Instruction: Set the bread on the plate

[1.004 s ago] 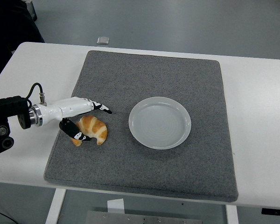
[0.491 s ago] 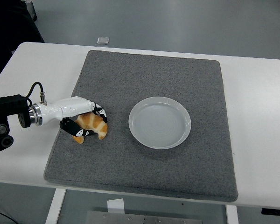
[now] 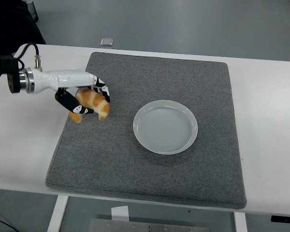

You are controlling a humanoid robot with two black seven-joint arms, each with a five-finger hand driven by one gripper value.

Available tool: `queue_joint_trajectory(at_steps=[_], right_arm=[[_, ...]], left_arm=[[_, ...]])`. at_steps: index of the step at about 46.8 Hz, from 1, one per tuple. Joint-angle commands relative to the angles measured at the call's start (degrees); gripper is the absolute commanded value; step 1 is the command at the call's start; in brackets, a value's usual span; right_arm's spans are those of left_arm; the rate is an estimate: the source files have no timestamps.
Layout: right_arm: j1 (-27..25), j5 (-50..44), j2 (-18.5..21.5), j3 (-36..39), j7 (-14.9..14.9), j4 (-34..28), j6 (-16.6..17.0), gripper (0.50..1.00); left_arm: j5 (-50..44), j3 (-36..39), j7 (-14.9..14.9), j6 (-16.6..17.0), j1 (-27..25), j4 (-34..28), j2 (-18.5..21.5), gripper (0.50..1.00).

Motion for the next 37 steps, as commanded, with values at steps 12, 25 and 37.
queue_joint_trajectory(at_steps=[12, 25, 37], right_arm=[[0.0, 0.0, 0.0, -0.1, 0.0, 0.0, 0.0, 0.952], [-0.1, 0.0, 0.0, -0.1, 0.0, 0.0, 0.0, 0.954], [0.0, 0.0, 0.0, 0.0, 0.0, 0.0, 0.0, 0.952]], left_arm=[[-5.0, -1.3, 0.1, -3.6, -11.6, 2.9, 0.1, 0.500], [-5.2, -0.6, 0.7, -4.5, -16.4, 4.9, -4.4, 0.500], [-4.3, -0.5, 1.7, -4.7, -19.7, 5.8, -13.2, 0.500]])
